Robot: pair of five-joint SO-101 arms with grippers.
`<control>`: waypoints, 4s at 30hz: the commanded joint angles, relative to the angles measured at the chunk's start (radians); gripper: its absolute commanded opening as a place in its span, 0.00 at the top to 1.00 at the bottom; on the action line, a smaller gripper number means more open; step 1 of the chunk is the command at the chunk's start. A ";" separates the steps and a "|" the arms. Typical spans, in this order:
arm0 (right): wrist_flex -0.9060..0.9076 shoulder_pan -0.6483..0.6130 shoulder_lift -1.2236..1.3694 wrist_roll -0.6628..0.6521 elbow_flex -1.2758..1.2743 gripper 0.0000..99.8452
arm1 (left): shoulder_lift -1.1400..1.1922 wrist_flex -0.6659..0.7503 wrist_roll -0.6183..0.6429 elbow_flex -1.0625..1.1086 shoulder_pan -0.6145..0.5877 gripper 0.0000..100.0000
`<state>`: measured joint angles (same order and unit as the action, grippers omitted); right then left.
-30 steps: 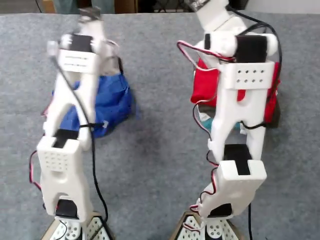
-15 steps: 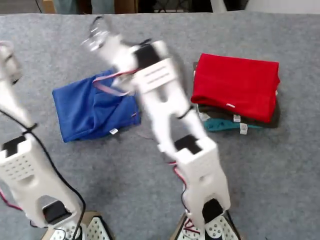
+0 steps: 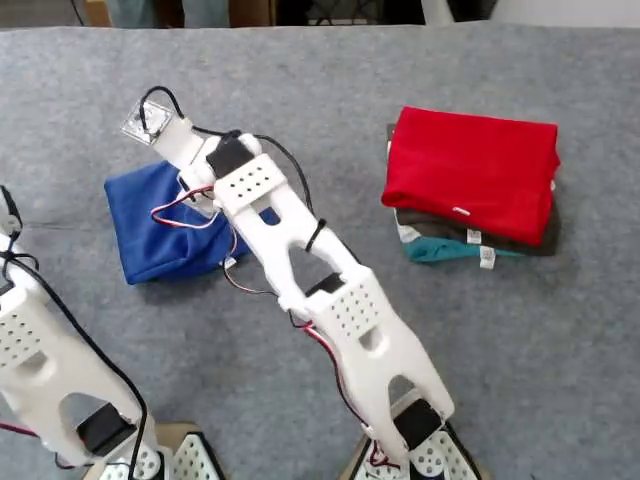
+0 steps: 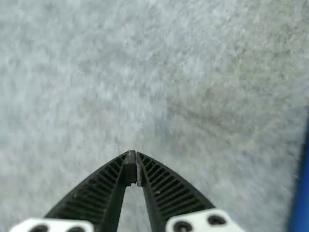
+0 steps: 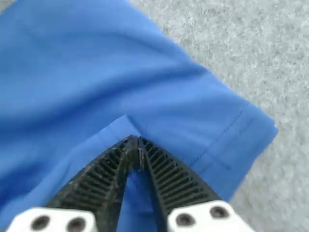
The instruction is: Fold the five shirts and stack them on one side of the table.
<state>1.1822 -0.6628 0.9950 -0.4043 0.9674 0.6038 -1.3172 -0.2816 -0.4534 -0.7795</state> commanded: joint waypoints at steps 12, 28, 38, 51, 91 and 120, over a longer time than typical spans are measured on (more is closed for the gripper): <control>0.104 -0.037 0.205 0.006 0.483 0.99 | -0.012 0.318 -0.068 0.246 0.076 0.97; 0.560 0.017 0.105 0.012 0.489 0.99 | -0.009 0.316 -0.071 0.242 0.076 0.97; 0.588 0.215 -0.048 0.068 0.420 0.99 | -0.009 0.316 -0.071 0.242 0.074 0.97; 0.186 0.003 -0.008 0.068 0.226 0.99 | -0.011 0.311 -0.064 0.248 0.071 0.97; 0.583 0.183 -0.337 0.063 -0.467 0.99 | -0.009 0.313 -0.064 0.242 0.071 0.97; 0.448 0.175 -0.627 0.249 -0.495 0.99 | -0.270 -0.123 0.124 0.096 0.472 0.97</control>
<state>1.6978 -0.4434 0.3951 -0.2002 0.4749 0.3322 -1.4968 -0.1880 -0.3521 -0.3207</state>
